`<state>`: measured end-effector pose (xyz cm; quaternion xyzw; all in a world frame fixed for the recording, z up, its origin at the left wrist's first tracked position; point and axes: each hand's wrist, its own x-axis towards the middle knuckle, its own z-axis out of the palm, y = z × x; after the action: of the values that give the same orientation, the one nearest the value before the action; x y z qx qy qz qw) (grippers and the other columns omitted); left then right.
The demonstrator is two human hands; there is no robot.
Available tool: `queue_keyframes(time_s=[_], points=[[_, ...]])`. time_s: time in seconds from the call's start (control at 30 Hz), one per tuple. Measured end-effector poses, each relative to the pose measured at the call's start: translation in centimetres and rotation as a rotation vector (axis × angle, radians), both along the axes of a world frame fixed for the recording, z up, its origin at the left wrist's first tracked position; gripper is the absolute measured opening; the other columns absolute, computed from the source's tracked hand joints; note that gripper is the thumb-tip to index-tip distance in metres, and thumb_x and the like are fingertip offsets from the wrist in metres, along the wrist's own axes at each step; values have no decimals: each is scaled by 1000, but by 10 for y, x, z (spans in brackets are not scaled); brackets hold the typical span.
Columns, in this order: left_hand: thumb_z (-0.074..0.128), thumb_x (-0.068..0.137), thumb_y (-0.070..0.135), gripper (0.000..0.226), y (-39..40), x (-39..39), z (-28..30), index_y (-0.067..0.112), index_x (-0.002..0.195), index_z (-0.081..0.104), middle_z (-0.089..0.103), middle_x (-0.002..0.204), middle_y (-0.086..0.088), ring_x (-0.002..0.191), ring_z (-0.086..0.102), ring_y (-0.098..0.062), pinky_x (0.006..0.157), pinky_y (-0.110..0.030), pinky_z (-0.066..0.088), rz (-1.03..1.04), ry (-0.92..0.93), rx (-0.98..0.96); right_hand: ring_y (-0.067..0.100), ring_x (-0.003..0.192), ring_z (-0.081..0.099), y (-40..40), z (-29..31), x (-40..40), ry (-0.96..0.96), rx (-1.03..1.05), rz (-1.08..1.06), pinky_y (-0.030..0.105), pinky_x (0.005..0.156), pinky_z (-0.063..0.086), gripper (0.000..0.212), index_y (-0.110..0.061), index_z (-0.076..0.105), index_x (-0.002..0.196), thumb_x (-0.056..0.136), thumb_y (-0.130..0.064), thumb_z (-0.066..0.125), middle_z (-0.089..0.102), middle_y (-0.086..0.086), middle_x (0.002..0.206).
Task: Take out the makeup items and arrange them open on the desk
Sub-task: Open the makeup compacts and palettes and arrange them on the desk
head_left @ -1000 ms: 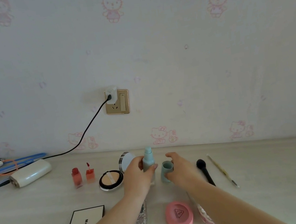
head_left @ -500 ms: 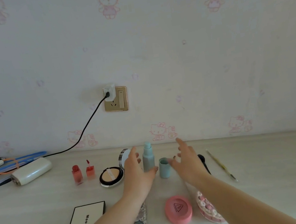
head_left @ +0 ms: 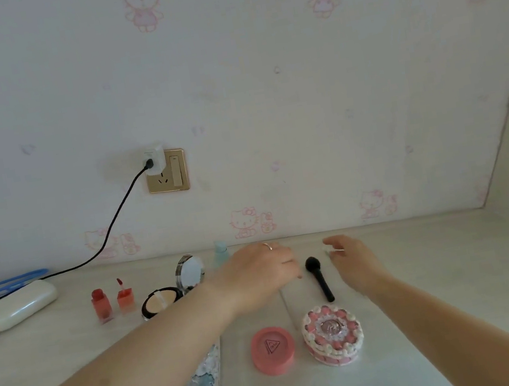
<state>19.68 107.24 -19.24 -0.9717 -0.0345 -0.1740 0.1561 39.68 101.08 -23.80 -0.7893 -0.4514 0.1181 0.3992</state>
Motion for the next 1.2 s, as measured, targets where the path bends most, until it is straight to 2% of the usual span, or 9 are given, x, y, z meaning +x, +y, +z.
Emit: queue_keyframes(time_s=[0.07,0.17,0.4,0.57,0.77,0.97,1.1,1.17,1.2], points=[[44,91,2,33,5,23,-2,10,118,60,62,112,-10,106,54,-30,81,-39,46,88,197,80,20,116,54,0,-4,-2,-65,-69,32,23,88,40,35,-18,52,128,95,-11,45,51,7,135],[42,87,0,29,8,48,-6,5,110,59,59,106,-13,101,54,-33,78,-40,46,152,433,265,21,111,56,1,-9,-4,-223,-208,82,29,89,46,38,-21,48,132,93,-19,49,45,6,134],[51,87,1,26,21,66,-32,9,110,59,61,106,-9,103,55,-31,77,-36,45,175,631,412,28,108,53,12,-21,-6,-393,-387,120,33,86,46,50,-19,38,136,90,-30,54,41,11,130],[50,87,2,21,29,72,-37,10,104,60,61,103,-8,100,56,-30,70,-34,38,110,607,392,28,108,53,22,-30,-4,-395,-395,113,32,86,45,45,-16,40,133,90,-23,52,44,13,128],[44,87,-1,21,37,79,-44,7,102,57,63,101,-9,97,57,-32,72,-37,41,52,608,418,31,106,55,28,-33,-1,-479,-398,60,33,78,43,35,-11,43,125,89,-10,46,51,14,124],[38,92,9,23,44,95,-40,6,107,55,61,101,-12,95,56,-34,77,-40,48,-85,702,711,30,103,56,27,-32,4,-433,-357,12,36,76,45,39,-15,42,126,88,-9,43,56,11,114],[29,85,50,37,37,93,-34,24,68,49,49,67,3,64,49,-19,52,-24,32,49,547,380,26,103,57,19,-25,11,-335,-232,-43,35,75,47,46,-21,39,133,88,-10,44,57,6,117],[30,88,43,31,36,92,-23,26,66,43,46,67,2,67,49,-22,50,-25,32,31,540,414,24,105,57,14,-18,13,-300,-174,-55,35,78,47,47,-23,38,134,89,-12,45,57,3,121],[32,90,30,23,32,87,-15,25,75,47,49,75,1,71,51,-26,53,-29,38,15,538,463,24,105,57,10,-13,13,-284,-145,-59,34,78,48,46,-23,39,134,90,-13,46,58,2,121]])
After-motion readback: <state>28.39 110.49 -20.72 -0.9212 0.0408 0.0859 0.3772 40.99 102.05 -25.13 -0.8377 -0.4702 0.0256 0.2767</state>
